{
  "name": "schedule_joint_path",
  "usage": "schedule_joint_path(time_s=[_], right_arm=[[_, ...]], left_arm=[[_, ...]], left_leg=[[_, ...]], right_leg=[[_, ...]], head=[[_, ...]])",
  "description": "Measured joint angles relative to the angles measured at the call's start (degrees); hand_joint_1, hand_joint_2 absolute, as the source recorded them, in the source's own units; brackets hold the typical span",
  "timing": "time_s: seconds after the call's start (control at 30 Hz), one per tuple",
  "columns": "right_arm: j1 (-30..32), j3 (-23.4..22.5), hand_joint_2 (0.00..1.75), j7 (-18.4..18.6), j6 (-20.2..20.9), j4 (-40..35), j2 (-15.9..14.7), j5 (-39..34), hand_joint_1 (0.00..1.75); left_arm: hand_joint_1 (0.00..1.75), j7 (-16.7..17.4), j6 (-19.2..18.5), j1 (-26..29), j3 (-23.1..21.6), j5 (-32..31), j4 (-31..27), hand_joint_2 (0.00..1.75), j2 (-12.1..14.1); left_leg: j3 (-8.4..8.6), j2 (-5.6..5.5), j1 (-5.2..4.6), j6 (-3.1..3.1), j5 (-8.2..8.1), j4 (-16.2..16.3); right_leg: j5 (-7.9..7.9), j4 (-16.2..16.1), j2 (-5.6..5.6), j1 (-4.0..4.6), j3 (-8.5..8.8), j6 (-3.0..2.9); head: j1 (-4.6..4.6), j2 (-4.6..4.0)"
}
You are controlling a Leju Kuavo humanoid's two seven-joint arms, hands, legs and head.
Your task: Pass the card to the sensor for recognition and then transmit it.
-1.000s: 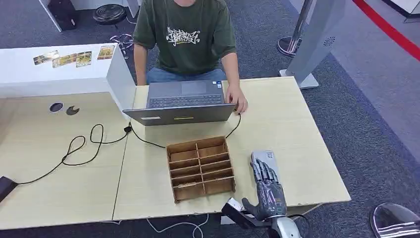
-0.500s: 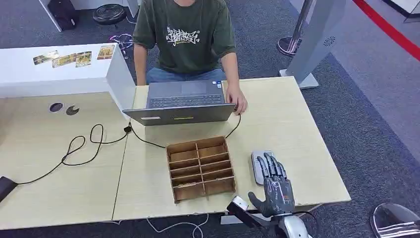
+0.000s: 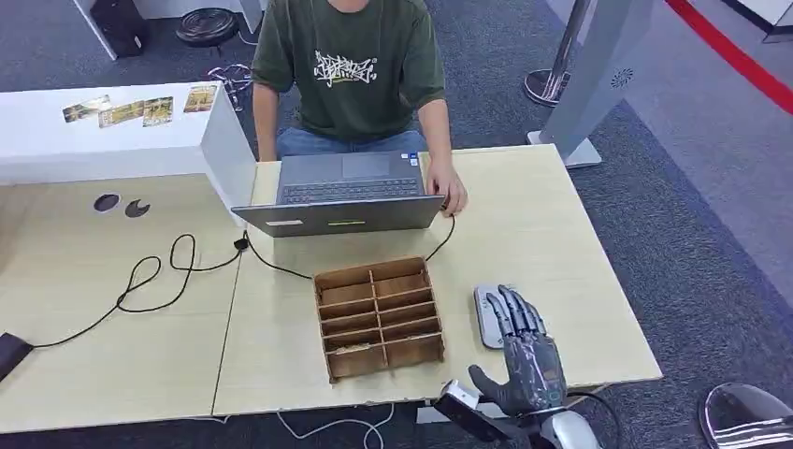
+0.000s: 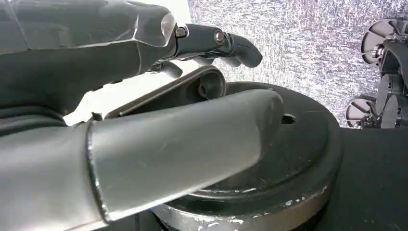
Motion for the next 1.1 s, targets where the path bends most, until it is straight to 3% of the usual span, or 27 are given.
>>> schedule_joint_path(time_s=[0.43,1.1], right_arm=[[-1.21,2.69,1.75,-1.97,1.27,0.2,0.2,-5.62,0.0],[-4.78,3.21,1.75,-2.62,-0.52,8.94,9.95,-2.07,0.0]], left_arm=[[0.0,-0.07,0.0,-0.01,0.0,0.39,0.0,0.0,-0.04],[0.0,-0.48,-0.44,-0.04,0.0,-0.22,0.0,0.0,-0.07]], left_leg=[[-0.02,0.0,0.0,0.0,0.0,0.0],[-0.02,0.02,0.01,0.0,0.0,0.0]], right_leg=[[0.0,0.0,0.0,0.0,0.0,0.0],[0.0,0.01,0.0,0.02,-0.01,0.0]], head=[[0.02,0.0],[0.02,0.0]])
